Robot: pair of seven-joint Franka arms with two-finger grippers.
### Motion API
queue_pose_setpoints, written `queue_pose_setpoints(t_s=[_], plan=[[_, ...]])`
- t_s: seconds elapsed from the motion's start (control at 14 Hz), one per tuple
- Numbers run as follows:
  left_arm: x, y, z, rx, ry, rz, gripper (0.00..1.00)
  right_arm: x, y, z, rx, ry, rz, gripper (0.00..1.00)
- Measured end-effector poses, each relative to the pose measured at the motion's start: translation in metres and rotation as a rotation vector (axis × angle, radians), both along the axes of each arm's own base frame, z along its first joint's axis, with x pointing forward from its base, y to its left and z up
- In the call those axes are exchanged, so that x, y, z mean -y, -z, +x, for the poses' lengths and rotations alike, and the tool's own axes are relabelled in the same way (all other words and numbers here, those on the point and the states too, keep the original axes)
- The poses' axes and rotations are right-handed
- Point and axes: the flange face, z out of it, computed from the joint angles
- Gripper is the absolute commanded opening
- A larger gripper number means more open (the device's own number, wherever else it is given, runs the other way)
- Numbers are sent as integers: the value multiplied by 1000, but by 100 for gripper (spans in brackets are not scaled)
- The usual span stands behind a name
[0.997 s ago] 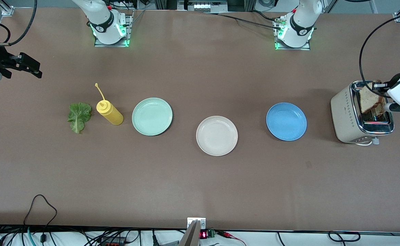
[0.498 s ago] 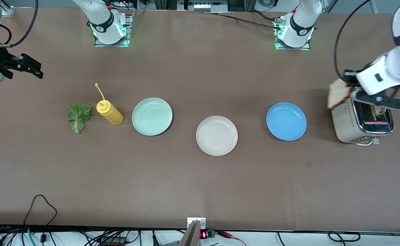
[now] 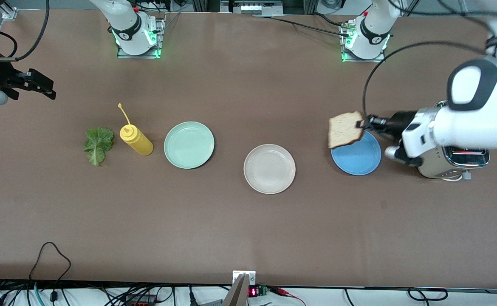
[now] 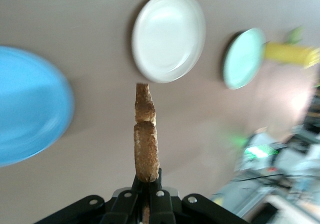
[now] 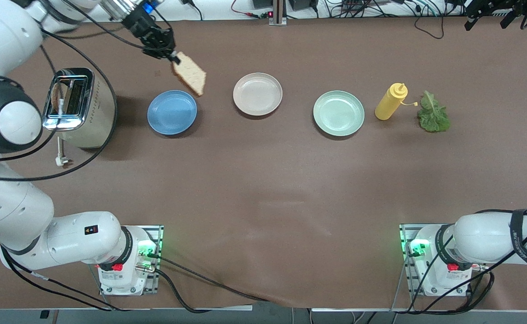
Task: Make sandwich in beige plate with both arms
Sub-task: 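Lift the bread slice with the left gripper onto the beige plate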
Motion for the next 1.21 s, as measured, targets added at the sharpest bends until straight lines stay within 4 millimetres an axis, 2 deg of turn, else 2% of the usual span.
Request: queue_pose_setpoints(t_s=[0.07, 0.21, 0.36, 0.43, 0.64, 0.78, 1.21], plan=[[14, 22, 8, -13, -39, -54, 1, -1, -1, 1, 8, 0, 8, 100], [49, 51, 19, 3, -106, -133, 1, -3, -2, 2, 17, -3, 11, 100], [84, 78, 22, 24, -148, -215, 1, -4, -2, 2, 18, -7, 11, 100], [95, 95, 23, 36, -158, -260, 1, -4, -2, 2, 18, -9, 11, 100], [100, 158, 23, 83, -186, -442, 1, -4, -2, 2, 18, -10, 11, 100], [104, 192, 17, 92, -187, -498, 0, -4, -2, 2, 18, -11, 11, 100], [110, 228, 4, 174, -136, -568, 0, -4, -2, 2, 20, -11, 11, 100]])
